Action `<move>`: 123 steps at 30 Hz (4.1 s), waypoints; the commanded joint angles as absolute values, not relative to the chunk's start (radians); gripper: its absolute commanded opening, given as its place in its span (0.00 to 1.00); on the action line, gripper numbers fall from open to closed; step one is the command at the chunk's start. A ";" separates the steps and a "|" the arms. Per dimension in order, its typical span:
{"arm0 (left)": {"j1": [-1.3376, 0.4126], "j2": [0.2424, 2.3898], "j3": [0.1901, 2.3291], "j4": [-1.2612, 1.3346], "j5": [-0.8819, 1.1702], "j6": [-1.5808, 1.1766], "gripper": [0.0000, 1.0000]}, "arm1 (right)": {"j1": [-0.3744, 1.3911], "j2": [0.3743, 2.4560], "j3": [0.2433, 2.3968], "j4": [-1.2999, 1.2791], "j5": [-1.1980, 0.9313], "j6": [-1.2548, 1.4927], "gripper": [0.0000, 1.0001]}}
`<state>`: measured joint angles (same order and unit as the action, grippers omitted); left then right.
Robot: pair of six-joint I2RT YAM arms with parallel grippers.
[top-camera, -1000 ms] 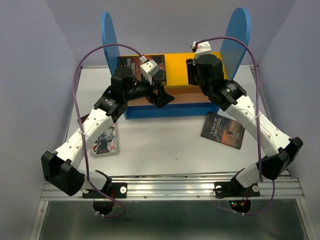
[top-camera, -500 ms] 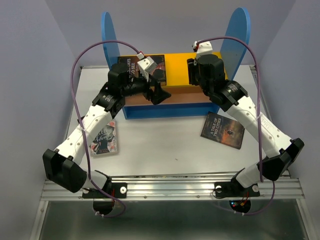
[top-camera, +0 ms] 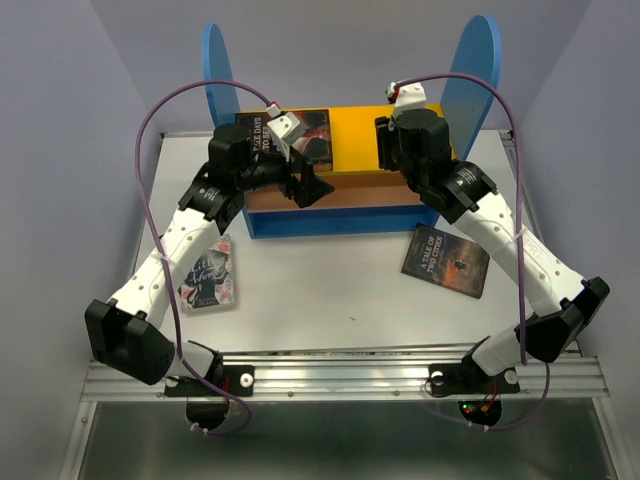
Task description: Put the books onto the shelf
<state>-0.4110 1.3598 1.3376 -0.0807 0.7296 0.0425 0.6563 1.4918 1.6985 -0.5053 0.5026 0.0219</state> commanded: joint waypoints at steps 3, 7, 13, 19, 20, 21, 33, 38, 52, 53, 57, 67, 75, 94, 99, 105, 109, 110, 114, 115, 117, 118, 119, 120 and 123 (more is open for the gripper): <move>-0.382 1.365 1.396 -0.083 0.749 0.093 0.99 | 0.666 1.453 1.690 -0.459 0.532 0.012 0.45; -0.364 1.379 1.404 -0.101 0.750 0.117 0.99 | 0.666 1.447 1.690 -0.457 0.535 0.012 0.45; -0.350 1.391 1.410 -0.101 0.810 0.118 0.99 | 0.666 1.447 1.687 -0.457 0.526 0.015 0.45; -0.348 1.319 1.348 -0.055 0.811 0.101 0.99 | 0.666 1.442 1.684 -0.459 0.520 0.023 0.45; -0.350 1.304 1.332 -0.043 0.811 0.086 0.99 | 0.666 1.442 1.681 -0.457 0.512 0.028 0.45; -0.350 1.275 1.306 -0.020 0.811 0.077 0.99 | 0.666 1.451 1.684 -0.457 0.488 0.028 0.45; -0.350 1.057 1.164 0.052 0.560 -0.284 0.99 | 0.666 1.655 1.856 -0.459 0.304 0.014 0.45; -0.350 1.031 1.181 -0.047 0.350 -0.362 0.99 | 0.666 1.729 1.899 -0.469 0.226 -0.015 0.44; -0.350 1.026 1.169 -0.057 0.316 -0.373 0.99 | 0.713 1.779 1.957 -0.489 0.143 -0.054 0.43; -0.350 1.026 1.169 -0.058 0.313 -0.373 0.99 | 0.713 1.779 1.956 -0.491 0.144 -0.061 0.44; -0.348 1.029 1.169 -0.061 0.313 -0.374 0.99 | 0.735 1.781 1.954 -0.494 0.153 -0.074 0.44; -0.348 1.054 1.172 -0.054 0.350 -0.382 0.99 | 0.744 1.773 1.979 -0.494 0.472 -0.002 0.44; -0.388 1.046 1.112 0.011 0.474 -0.414 0.99 | 0.744 1.450 1.640 -0.540 0.661 0.199 0.61; -0.824 1.244 0.753 0.347 0.520 -0.609 0.99 | 0.431 0.910 0.758 -0.693 0.530 0.749 1.00; -0.860 1.397 0.831 0.353 0.551 -0.589 0.99 | 0.057 1.008 0.695 -0.493 0.246 0.638 1.00; -0.891 1.535 0.882 0.365 0.574 -0.586 0.99 | -0.175 1.084 0.776 -0.425 0.233 0.588 1.00; -0.907 1.574 0.888 0.367 0.574 -0.588 0.99 | -0.290 1.218 0.814 -0.335 0.129 0.575 1.00; -0.911 1.574 0.884 0.368 0.572 -0.588 0.99 | -0.301 1.271 0.822 -0.319 0.117 0.569 1.00; -0.913 1.580 0.876 0.368 0.561 -0.583 0.99 | -0.333 1.390 0.885 -0.276 0.077 0.551 1.00; -0.913 1.583 0.874 0.368 0.560 -0.583 0.99 | -0.333 1.403 0.899 -0.261 0.078 0.549 1.00; -0.914 1.588 0.874 0.371 0.555 -0.580 0.99 | -0.342 1.440 0.904 -0.247 0.074 0.540 1.00; -0.914 1.597 0.879 0.374 0.555 -0.581 0.99 | -0.342 1.451 0.897 -0.224 0.031 0.541 1.00; -0.914 1.604 0.885 0.374 0.564 -0.581 0.99 | -0.342 1.469 0.893 -0.218 0.011 0.531 1.00; -0.914 1.617 0.891 0.374 0.572 -0.581 0.99 | -0.342 1.474 0.882 -0.195 -0.024 0.531 1.00; -0.916 1.632 0.908 0.374 0.584 -0.575 0.99 | -0.342 1.479 0.833 -0.172 -0.055 0.537 1.00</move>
